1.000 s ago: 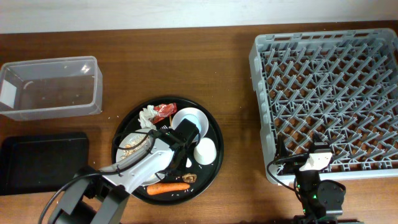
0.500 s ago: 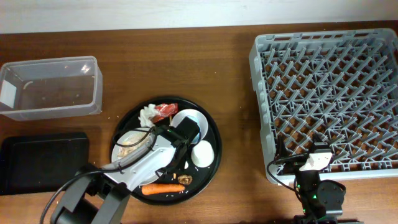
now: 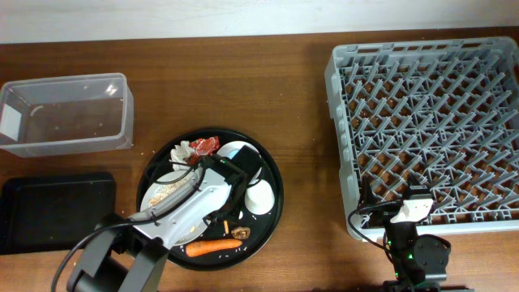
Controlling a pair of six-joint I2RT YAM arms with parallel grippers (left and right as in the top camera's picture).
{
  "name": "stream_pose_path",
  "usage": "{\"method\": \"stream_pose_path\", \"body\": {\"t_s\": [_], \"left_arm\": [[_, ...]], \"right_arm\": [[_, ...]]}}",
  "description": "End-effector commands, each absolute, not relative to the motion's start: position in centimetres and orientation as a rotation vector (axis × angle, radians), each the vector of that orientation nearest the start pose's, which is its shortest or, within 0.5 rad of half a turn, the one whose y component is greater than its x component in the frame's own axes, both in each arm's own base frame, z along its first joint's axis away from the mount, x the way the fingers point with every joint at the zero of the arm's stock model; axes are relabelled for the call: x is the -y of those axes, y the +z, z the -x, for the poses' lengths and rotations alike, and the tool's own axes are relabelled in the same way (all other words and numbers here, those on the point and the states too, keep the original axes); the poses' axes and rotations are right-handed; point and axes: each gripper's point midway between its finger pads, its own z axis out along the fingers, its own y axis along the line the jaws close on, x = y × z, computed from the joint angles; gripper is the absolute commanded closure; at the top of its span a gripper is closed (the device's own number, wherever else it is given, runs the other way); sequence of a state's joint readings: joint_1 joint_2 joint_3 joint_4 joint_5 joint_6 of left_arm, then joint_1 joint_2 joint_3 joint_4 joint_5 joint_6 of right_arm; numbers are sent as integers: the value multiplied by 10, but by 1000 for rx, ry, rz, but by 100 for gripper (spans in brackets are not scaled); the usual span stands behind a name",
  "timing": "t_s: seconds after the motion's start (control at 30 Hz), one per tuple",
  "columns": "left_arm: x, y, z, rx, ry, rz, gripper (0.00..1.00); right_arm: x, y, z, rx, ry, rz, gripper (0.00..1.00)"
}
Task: Sort waste into correct bins and load items into the dishwasher rack
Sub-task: 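Grasp the rim of the white plate with the left gripper, then carry the plate left over the black tray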
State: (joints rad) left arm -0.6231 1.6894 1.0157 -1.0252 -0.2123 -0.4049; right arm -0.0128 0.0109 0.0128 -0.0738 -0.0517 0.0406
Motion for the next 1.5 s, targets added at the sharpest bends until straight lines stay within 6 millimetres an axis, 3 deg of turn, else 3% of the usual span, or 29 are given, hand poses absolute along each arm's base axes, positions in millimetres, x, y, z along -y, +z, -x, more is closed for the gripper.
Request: {"method": "stream_pose_path", "body": {"t_s": [0.0, 0.27, 0.4, 0.5, 0.83, 1.03, 1.37, 1.47], "left_arm": [[117, 46, -240, -3051, 421, -338, 99], [106, 79, -251, -3007, 554, -278, 99], [111, 90, -257, -2992, 533, -263, 99], [100, 98, -269, -2992, 519, -176, 99], [27, 128, -323, -2910, 440, 301, 99], [-5, 127, -346, -2848, 292, 512, 99], [-93, 131, -356, -2711, 258, 851, 100], [-121, 136, -374, -2585, 52, 969, 99]], "right_arm": [[-6, 156, -246, -1646, 59, 3, 1], [-6, 156, -246, -1646, 59, 3, 1], [-6, 156, -246, -1646, 59, 3, 1], [-6, 156, -246, -1646, 59, 3, 1], [-6, 157, -246, -1646, 59, 3, 1], [-6, 156, -246, -1646, 59, 3, 1], [-6, 156, -246, -1646, 59, 3, 1], [-6, 156, -246, -1646, 59, 3, 1]]}}
